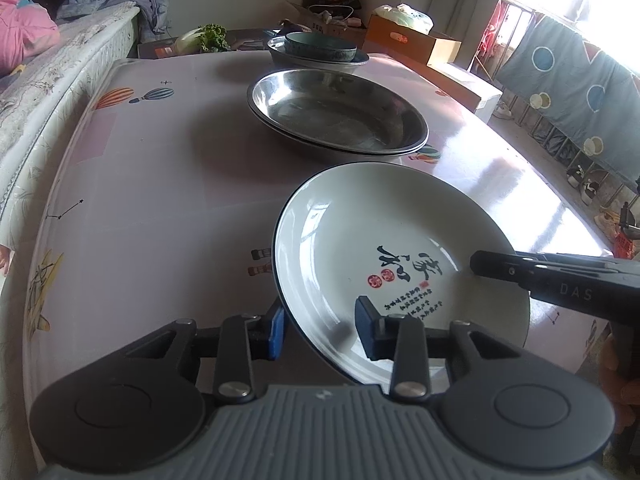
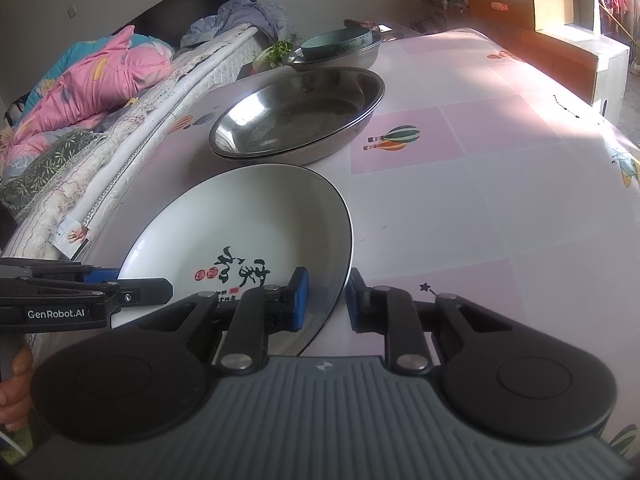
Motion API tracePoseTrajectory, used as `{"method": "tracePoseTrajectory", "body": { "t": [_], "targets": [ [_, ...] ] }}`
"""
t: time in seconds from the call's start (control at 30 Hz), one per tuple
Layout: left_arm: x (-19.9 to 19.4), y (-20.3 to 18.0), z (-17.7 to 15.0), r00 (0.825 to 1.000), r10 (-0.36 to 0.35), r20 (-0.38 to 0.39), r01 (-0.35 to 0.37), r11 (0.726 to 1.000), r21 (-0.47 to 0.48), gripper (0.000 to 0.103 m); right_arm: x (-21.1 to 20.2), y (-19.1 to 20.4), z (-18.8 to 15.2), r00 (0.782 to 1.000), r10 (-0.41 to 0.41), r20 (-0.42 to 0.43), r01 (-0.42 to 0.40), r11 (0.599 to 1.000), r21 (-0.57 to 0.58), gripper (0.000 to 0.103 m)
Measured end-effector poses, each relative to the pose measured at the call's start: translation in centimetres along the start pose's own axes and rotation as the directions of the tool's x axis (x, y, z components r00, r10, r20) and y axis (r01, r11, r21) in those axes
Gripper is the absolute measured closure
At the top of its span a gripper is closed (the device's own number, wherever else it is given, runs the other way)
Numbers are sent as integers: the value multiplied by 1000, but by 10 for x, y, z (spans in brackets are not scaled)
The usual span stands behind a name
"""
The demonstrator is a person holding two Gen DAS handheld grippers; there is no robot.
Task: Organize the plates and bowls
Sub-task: 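Carry the white printed plate with both tools toward the stacked steel plates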
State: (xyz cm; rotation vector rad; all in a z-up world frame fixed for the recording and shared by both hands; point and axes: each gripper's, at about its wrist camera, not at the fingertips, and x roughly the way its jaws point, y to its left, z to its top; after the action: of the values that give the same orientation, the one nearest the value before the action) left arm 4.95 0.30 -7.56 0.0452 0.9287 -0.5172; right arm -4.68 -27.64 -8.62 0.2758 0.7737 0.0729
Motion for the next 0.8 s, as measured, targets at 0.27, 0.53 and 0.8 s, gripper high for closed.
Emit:
{"method": "tracePoseTrajectory", "body": {
  "t": [0.27,0.53,0.8],
  "targets": [
    [4,-4,-1,1000,-14,-13,14,1000,21,66,3,-4,2,1000,-2,6,2,1000,7,84],
    [7,-8,0,1000,4,-1,-4,999,42,60,7,-5,0,1000,10,6,-10,1000,21,82],
    [10,-14,2,1000,23,6,-24,998,56,51,7,-3,-3,1000,1,16,-1,1000,7,80]
  ]
}}
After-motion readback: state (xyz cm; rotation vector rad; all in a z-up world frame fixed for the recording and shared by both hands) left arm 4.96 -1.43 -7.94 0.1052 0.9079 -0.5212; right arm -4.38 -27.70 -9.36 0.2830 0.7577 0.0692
